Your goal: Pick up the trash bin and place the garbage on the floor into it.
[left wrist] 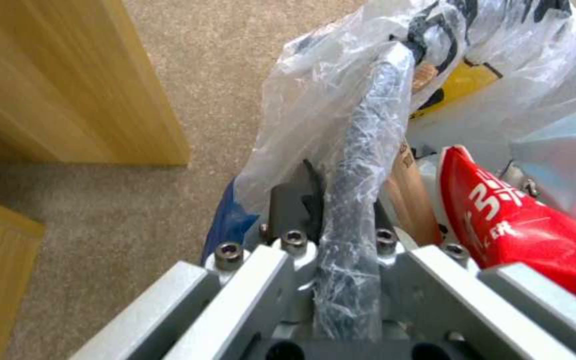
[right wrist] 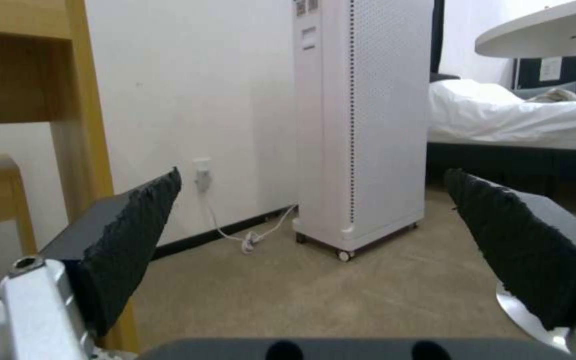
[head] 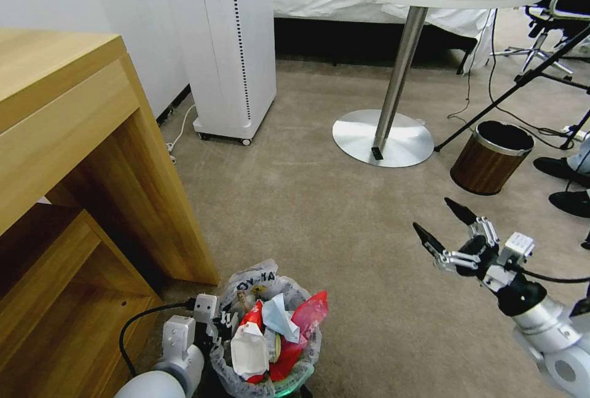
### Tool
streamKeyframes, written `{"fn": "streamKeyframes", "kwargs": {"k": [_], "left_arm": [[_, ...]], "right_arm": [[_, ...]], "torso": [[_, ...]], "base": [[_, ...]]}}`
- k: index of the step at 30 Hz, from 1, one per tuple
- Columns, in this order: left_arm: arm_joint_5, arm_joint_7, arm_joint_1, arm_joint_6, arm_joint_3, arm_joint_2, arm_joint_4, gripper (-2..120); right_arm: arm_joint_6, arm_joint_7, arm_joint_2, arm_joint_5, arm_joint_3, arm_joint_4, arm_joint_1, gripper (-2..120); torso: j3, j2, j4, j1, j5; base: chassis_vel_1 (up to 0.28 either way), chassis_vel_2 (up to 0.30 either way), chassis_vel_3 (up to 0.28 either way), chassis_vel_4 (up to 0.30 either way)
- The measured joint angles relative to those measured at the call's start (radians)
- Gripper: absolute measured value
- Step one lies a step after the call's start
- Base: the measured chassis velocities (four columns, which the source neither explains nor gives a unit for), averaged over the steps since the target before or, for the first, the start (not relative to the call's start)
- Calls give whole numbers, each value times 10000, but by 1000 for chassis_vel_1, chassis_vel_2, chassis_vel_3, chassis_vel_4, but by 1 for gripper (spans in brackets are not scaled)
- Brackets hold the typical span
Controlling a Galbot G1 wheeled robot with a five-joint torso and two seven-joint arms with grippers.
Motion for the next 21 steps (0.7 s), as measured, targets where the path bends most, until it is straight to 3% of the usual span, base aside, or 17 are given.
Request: {"fn": "streamKeyframes", "kwargs": {"k": [3,6,10,15,21], "left_arm": [[-79,-9,-285,-29,138,14,118,0],[-72,-14,-384,-51,192,42,204,8],[-198,-41,-761,-137,486,6,321,27],[-241,-108,-918,-137,629,18,355,41],[-674,-249,-1440,-205,633,170,314,66]], "right_arm": [[50,-37,10,-14,27,-66,-25,100],[71,-40,25,-16,28,-74,-26,100],[124,-61,-9,-37,1,-199,-51,100],[164,-140,-19,-40,-1,-303,-87,100],[273,-441,35,-113,-211,-685,15,100]], "torso": [[1,-1,-2,0,-8],[1,0,-4,0,-8],[2,-1,-2,0,-9],[3,-1,-4,0,-9],[4,-2,-4,0,-8]], "base": [[0,0,0,0],[0,0,0,0],[0,0,0,0],[0,0,0,0],[0,0,0,0]]}}
